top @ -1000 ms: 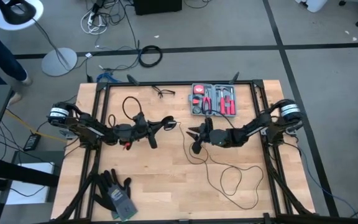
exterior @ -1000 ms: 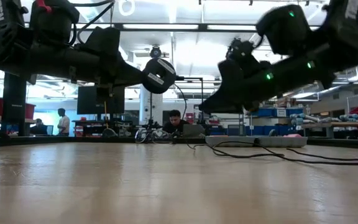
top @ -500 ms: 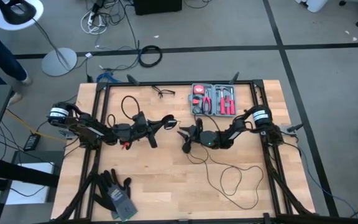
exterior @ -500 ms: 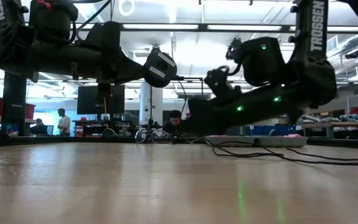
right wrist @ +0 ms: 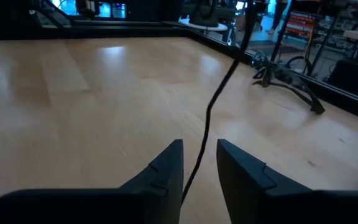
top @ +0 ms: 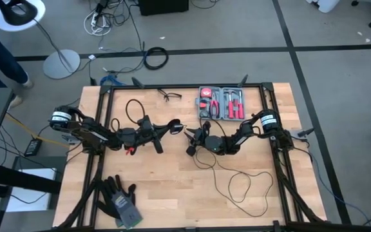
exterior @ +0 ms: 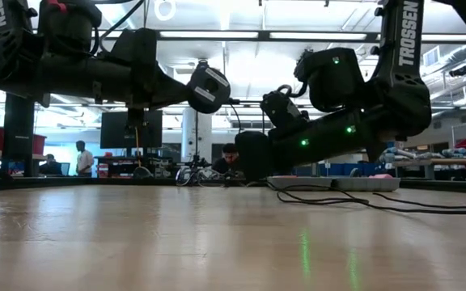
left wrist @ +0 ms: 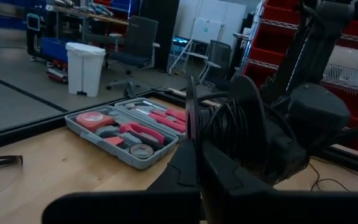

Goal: Coil cords
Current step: Coil the black wire onto the spool

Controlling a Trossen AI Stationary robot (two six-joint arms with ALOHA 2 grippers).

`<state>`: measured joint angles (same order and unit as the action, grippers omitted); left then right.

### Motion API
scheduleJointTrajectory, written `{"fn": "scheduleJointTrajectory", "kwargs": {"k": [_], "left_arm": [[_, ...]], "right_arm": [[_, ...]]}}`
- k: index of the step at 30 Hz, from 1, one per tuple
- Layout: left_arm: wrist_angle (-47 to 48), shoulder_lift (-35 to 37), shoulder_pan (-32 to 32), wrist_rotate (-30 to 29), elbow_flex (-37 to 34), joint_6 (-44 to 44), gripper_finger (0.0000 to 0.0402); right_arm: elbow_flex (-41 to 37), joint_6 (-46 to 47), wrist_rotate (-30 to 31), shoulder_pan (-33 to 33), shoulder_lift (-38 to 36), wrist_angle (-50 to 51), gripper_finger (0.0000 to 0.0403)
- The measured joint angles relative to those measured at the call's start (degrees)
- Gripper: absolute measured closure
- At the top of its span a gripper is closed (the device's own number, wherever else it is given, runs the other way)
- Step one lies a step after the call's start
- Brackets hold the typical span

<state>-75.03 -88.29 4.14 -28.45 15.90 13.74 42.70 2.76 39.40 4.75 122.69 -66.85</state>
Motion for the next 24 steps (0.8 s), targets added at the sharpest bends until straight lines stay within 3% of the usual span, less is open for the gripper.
{"fn": "scheduleJointTrajectory", "kwargs": {"k": [13, 20, 24], "left_arm": [[-3.26, 0.0, 0.0, 1.36, 0.07, 0.04, 0.0401], [-3.3, 0.0, 0.0, 1.55, 0.07, 0.39, 0.0401], [-3.16, 0.0, 0.0, 1.44, 0.07, 0.42, 0.0401]], "right_arm": [[1.08, 0.68, -3.87, -1.89, -0.07, 1.45, 0.0332], [3.16, 0.73, -4.04, -2.18, -0.09, 5.75, 0.0391], [5.26, 2.0, -5.51, -1.35, -0.09, 9.66, 0.0398]]}}
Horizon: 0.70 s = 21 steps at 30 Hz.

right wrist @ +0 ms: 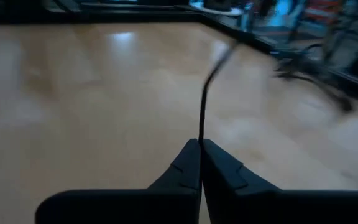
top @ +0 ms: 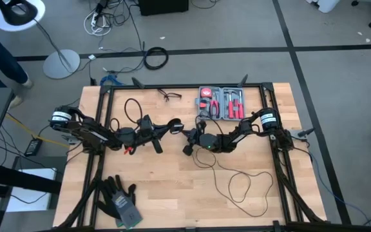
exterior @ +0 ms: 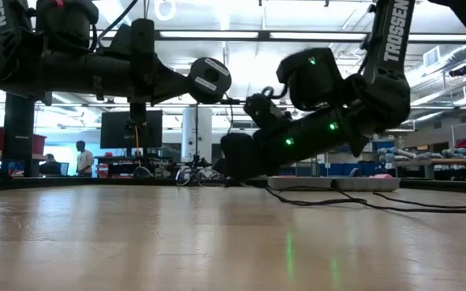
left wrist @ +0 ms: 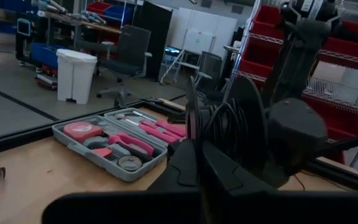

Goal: Coil cords
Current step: Coil the black wire onto the spool

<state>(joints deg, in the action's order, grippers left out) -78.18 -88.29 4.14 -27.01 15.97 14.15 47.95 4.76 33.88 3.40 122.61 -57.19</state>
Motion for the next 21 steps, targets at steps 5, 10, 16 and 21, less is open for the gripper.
{"fn": "scheduleJointTrajectory", "kwargs": {"k": [5, 10, 16, 21], "left_arm": [[0.53, 0.0, 0.0, -4.6, 0.0, 0.02, 0.0401], [4.72, 0.0, 0.0, -11.86, 0.02, 0.06, 0.0401], [11.9, 0.0, -0.02, -17.09, 0.03, 2.05, 0.0401], [13.91, 0.0, 0.02, -17.13, 0.04, 2.55, 0.0401]], "right_arm": [[7.67, 2.11, -7.15, 0.49, 0.0, 12.92, 0.04], [14.11, -1.2, -9.72, 1.83, 0.0, 19.06, 0.0401], [17.77, -4.86, -17.17, 3.26, 0.0, 19.46, 0.0402], [19.95, -4.91, -25.15, 3.21, 0.0, 21.09, 0.0402]]}}
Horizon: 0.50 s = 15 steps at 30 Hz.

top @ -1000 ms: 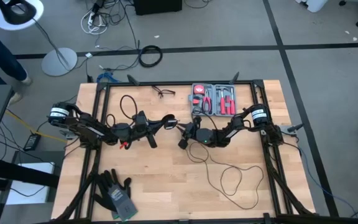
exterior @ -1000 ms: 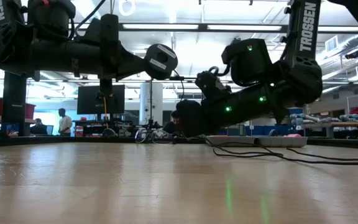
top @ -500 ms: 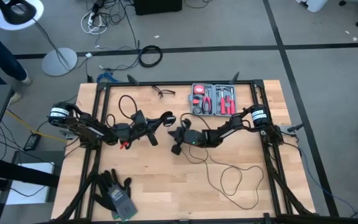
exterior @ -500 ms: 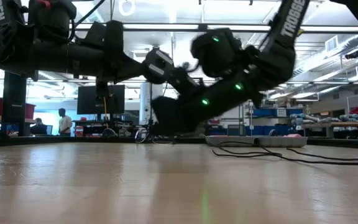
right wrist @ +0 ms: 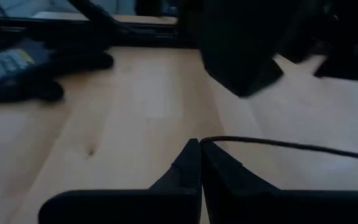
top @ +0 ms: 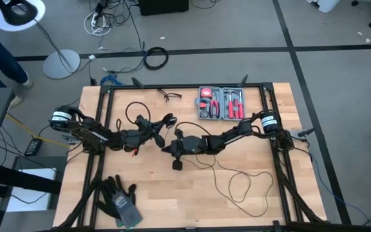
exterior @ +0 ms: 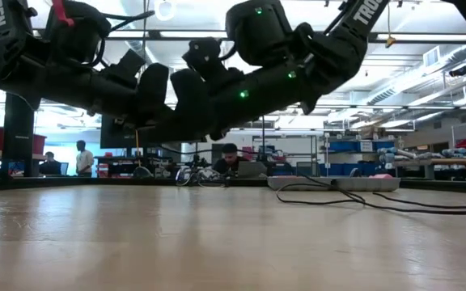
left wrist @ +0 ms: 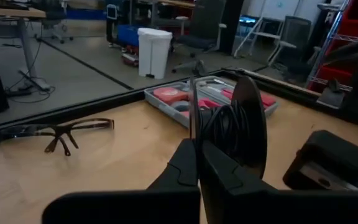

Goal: Coil cords
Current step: Coil the black wire onto the spool

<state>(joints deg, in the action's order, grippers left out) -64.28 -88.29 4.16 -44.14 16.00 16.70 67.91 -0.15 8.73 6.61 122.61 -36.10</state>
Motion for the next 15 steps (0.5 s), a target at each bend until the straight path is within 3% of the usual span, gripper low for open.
{"fn": "scheduleJointTrajectory", "kwargs": {"k": [7, 15], "left_arm": [[8.55, 0.0, -0.04, 5.12, 0.01, 2.37, 0.0401], [14.89, -0.04, -0.04, 14.34, -0.03, 2.99, 0.0401]], "right_arm": [[0.39, -2.71, -3.21, 0.04, -0.98, 1.66, 0.0403], [0.46, -7.6, -2.48, -1.11, -8.53, 12.58, 0.0403]]}}
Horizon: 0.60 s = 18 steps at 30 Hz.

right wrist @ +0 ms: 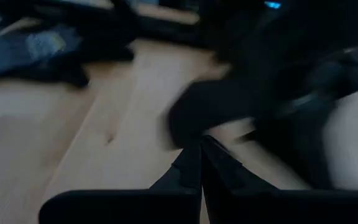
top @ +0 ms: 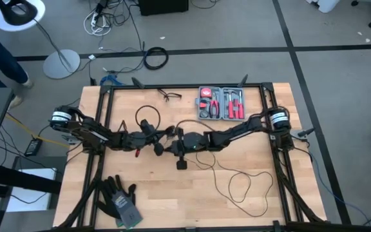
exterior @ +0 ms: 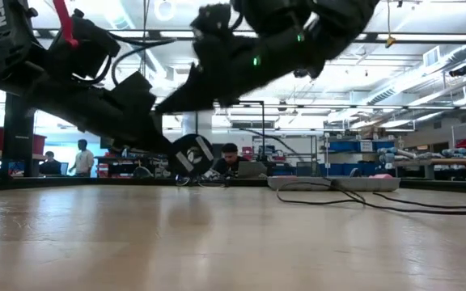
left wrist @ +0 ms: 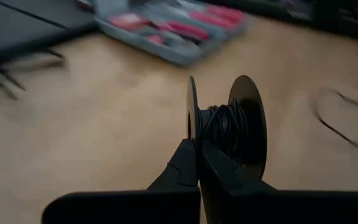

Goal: Coil cords
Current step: Coil the black wire onto the spool

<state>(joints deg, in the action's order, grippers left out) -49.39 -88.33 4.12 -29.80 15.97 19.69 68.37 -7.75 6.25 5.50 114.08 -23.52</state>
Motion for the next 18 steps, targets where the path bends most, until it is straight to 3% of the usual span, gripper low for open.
{"fn": "scheduleJointTrajectory", "kwargs": {"k": [8, 15, 18], "left_arm": [[1.29, 0.01, 0.0, 10.47, -0.03, 0.38, 0.0401], [-0.23, 0.01, 0.0, 14.05, -0.03, 1.79, 0.0401], [-4.41, 0.01, 0.0, 14.21, -0.03, 1.71, 0.0401]], "right_arm": [[-0.02, -2.45, 1.31, -1.77, -6.54, 12.35, 0.0403], [-0.01, -0.43, 16.57, -1.63, -11.28, 26.43, 0.0403], [-0.31, 4.59, 17.18, -1.58, -11.7, 31.47, 0.0403]]}}
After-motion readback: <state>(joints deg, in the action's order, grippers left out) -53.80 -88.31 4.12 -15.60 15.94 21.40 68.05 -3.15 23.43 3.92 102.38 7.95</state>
